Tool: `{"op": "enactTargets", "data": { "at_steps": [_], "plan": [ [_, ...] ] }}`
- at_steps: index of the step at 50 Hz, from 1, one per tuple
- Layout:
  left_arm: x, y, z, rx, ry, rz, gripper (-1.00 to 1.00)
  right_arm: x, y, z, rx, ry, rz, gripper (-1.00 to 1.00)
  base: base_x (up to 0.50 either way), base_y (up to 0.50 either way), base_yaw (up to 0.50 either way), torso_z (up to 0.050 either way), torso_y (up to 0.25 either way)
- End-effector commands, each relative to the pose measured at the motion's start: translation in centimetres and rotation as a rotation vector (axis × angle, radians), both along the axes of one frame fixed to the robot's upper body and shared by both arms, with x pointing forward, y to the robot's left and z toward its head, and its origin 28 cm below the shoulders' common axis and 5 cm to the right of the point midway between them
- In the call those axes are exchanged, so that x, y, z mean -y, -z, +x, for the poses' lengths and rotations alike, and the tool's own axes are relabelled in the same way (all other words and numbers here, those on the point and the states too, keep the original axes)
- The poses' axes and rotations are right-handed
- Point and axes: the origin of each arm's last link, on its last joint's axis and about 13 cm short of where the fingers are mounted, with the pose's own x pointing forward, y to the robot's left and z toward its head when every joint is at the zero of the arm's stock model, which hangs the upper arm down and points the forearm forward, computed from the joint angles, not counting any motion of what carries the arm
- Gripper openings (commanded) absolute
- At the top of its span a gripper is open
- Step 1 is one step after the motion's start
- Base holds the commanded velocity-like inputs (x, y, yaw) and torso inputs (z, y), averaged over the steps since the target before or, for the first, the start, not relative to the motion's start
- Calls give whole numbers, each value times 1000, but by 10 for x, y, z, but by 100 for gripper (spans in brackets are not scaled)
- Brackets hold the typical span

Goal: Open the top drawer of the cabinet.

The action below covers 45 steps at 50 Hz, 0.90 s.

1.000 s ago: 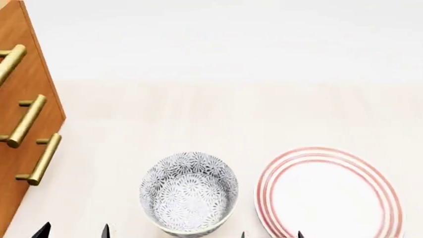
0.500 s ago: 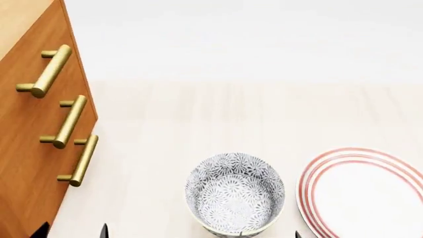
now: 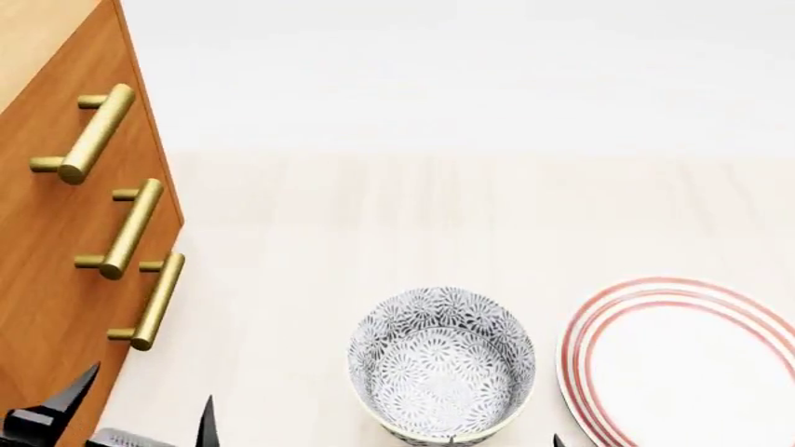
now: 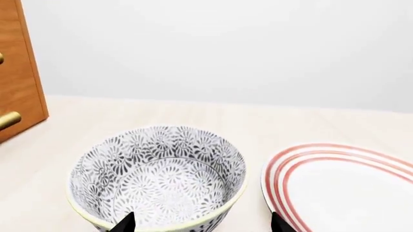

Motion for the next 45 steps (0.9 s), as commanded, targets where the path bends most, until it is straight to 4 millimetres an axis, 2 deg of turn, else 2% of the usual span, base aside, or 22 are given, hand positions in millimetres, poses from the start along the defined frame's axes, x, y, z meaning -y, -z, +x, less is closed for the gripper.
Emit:
{"op": "enactTargets", "data": {
  "at_steps": [1,7,14,21,27,45],
  "plan": [
    [-6,-16,18,21,-29,343,100,0,1,0,-6,1,3,100,0,0,0,0,0],
    [-8,-26,29,25,-24,530,100,0,2,0,-9,0,4,100,0,0,0,0,0],
    [-9,-39,42,20,-25,635,100,0,1,0,-11,-2,6,100,0,0,0,0,0],
    [-11,-53,47,44,-24,796,100,0,3,-1,-15,-5,6,100,0,0,0,0,0],
    [-11,-57,49,56,-27,934,100,-1,3,-1,-18,-8,7,100,0,0,0,0,0],
    [-24,-87,64,82,-117,1020,100,-1,5,-1,-30,-14,9,100,0,0,0,0,0]
  ]
}}
